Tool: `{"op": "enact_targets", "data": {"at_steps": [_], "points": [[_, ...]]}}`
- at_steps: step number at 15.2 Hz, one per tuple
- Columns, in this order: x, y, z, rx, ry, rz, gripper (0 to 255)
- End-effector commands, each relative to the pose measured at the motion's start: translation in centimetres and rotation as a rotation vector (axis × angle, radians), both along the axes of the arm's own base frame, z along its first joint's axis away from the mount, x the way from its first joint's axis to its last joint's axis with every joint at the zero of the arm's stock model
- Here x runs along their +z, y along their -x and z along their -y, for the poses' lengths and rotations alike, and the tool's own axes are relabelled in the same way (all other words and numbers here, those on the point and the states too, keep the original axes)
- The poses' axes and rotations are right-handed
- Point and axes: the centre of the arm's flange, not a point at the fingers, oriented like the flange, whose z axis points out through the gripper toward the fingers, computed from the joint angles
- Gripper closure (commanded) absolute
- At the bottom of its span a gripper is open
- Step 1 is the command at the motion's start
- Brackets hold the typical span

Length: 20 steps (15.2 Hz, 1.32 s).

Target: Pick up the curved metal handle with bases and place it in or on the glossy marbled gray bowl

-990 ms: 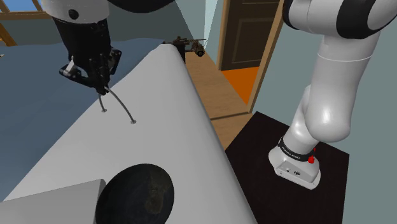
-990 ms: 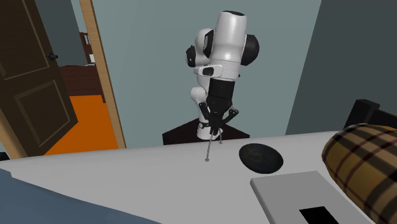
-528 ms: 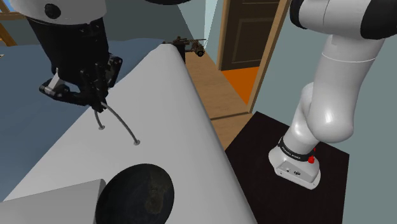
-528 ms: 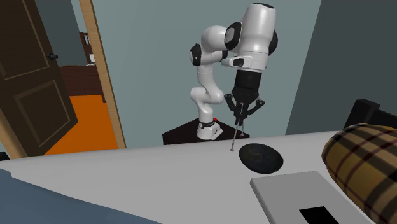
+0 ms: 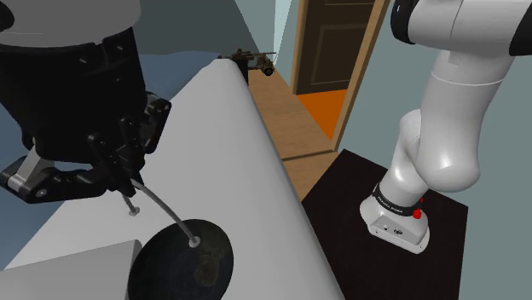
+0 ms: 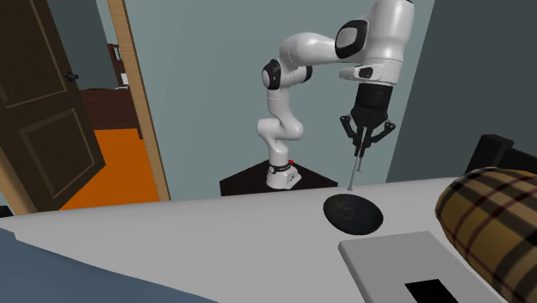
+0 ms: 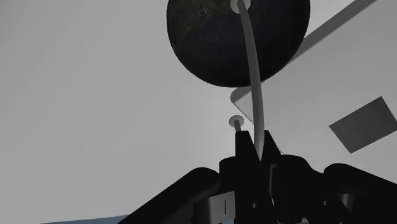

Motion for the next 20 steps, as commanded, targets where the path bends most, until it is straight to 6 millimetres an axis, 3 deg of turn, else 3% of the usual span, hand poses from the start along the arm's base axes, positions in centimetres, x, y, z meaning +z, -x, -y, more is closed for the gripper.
{"op": "enact_targets", "data": {"at_steps": [1, 20], "points": [[-0.3, 1.2, -0.6, -0.001, 0.0, 0.0, 255], [-10.4, 1.2, -0.6, -0.001, 0.0, 0.0, 255]]}}
